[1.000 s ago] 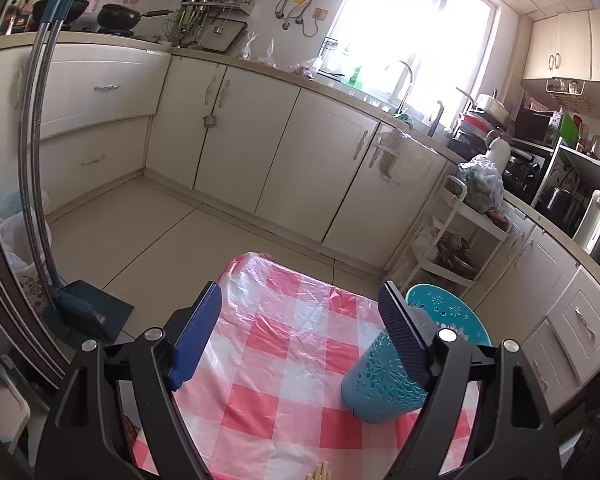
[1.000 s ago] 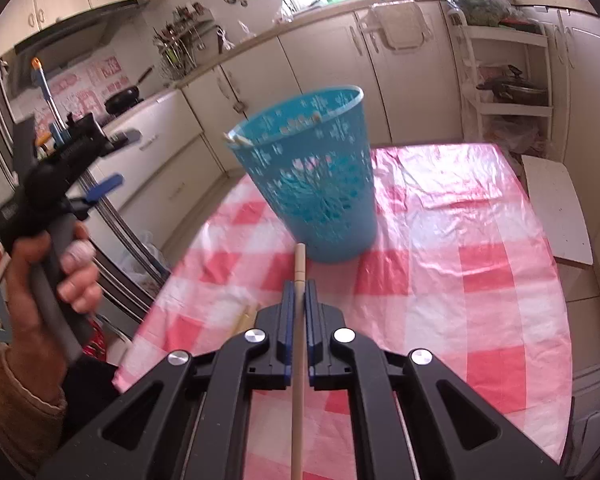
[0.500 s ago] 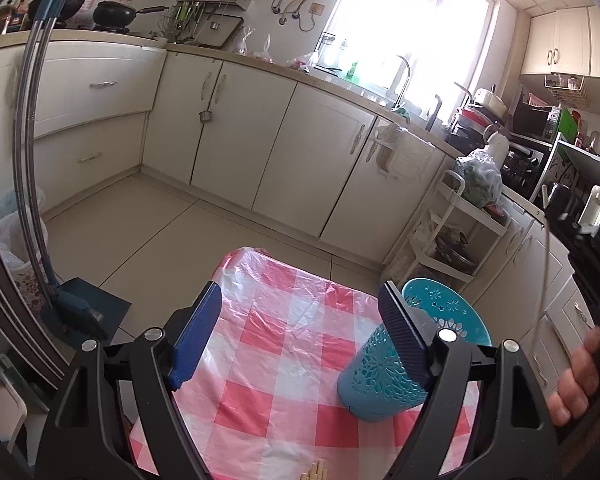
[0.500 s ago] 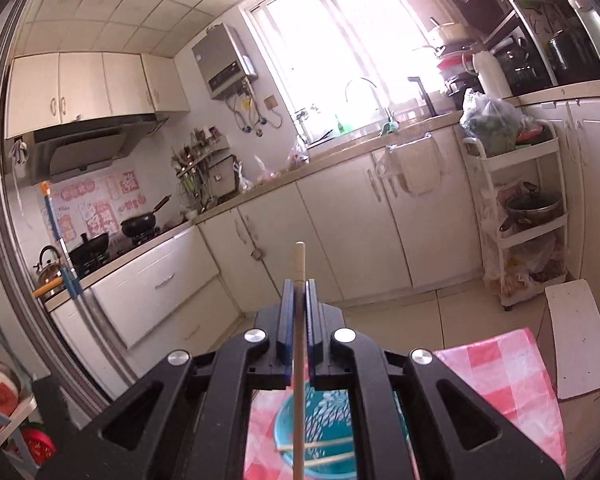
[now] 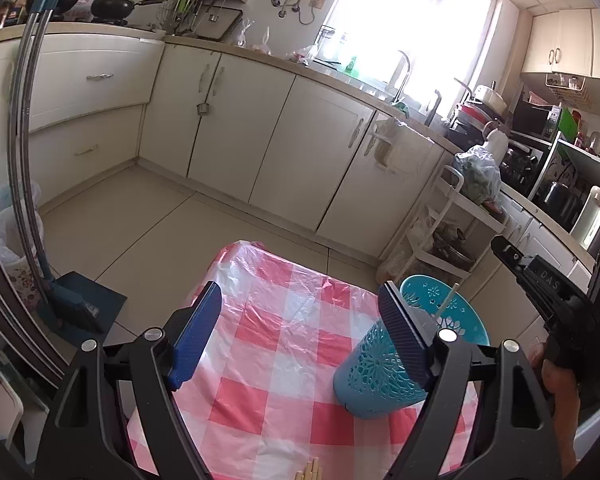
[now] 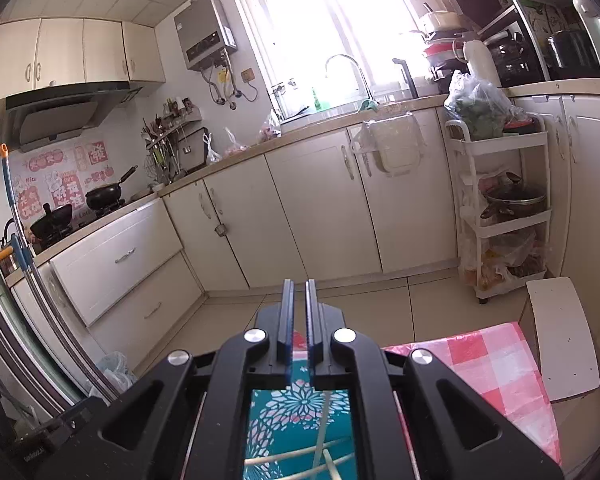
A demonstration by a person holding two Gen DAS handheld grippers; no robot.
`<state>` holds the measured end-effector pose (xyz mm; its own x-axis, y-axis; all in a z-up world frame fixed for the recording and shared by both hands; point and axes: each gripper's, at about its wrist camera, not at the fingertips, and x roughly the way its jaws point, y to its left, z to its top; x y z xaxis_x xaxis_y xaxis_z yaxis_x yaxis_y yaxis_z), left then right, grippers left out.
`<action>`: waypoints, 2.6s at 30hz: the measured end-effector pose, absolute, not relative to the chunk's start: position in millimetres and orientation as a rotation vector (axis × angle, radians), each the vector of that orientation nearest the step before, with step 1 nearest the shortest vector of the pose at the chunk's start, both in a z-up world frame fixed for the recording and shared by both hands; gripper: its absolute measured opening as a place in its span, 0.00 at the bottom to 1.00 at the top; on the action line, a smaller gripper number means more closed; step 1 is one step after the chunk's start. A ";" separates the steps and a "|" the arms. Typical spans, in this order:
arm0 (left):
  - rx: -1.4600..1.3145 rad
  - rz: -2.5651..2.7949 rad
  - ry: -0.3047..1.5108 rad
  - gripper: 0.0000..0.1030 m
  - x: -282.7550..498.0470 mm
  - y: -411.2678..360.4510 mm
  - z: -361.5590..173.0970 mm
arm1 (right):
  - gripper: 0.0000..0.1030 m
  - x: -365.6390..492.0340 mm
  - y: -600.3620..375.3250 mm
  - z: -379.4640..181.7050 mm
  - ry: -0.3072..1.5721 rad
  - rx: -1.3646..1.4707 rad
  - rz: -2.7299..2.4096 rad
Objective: Organize utensils
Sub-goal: 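Open the right gripper to drop the chopstick into the basket, then move the right gripper back toward the remaining chopsticks, then lower the left gripper onto a wooden chopstick and close it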
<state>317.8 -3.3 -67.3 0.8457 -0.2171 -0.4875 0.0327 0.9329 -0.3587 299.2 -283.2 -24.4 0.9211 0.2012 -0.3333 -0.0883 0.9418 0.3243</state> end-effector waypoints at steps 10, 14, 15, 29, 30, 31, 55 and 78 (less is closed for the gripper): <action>-0.330 -0.120 0.547 0.76 317.1 -3.6 -68.1 | 0.27 238.1 -295.3 -9.0 0.330 0.287 0.150; -0.328 -0.112 0.542 0.78 315.4 -2.3 -67.4 | 0.40 207.0 -292.4 -14.6 0.334 0.272 0.140; -0.328 -0.110 0.542 0.79 315.1 -1.9 -67.4 | 0.43 198.9 -289.6 -19.3 0.347 0.270 0.140; -0.312 -0.093 0.553 0.84 308.8 9.8 -69.7 | 0.23 181.3 -189.1 -168.6 0.873 0.211 0.272; -0.314 -0.089 0.555 0.84 308.7 12.5 -69.8 | 0.22 181.0 -184.3 -174.2 0.887 0.202 0.273; -0.318 -0.086 0.556 0.84 308.5 15.1 -70.5 | 0.22 181.8 -181.1 -178.2 0.899 0.192 0.272; -0.300 -0.093 0.592 0.85 311.6 13.7 -75.7 | 0.15 181.4 -170.5 -194.9 0.933 0.065 0.238; 0.168 -0.237 1.071 0.83 248.0 -58.6 -199.1 | 0.09 170.5 -240.2 -197.6 0.934 0.159 0.253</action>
<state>248.0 -58.6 -199.1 0.4578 -0.1098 -0.8822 0.2720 0.9621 0.0215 170.5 -240.2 -197.6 0.5682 0.2828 -0.7727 -0.1460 0.9588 0.2435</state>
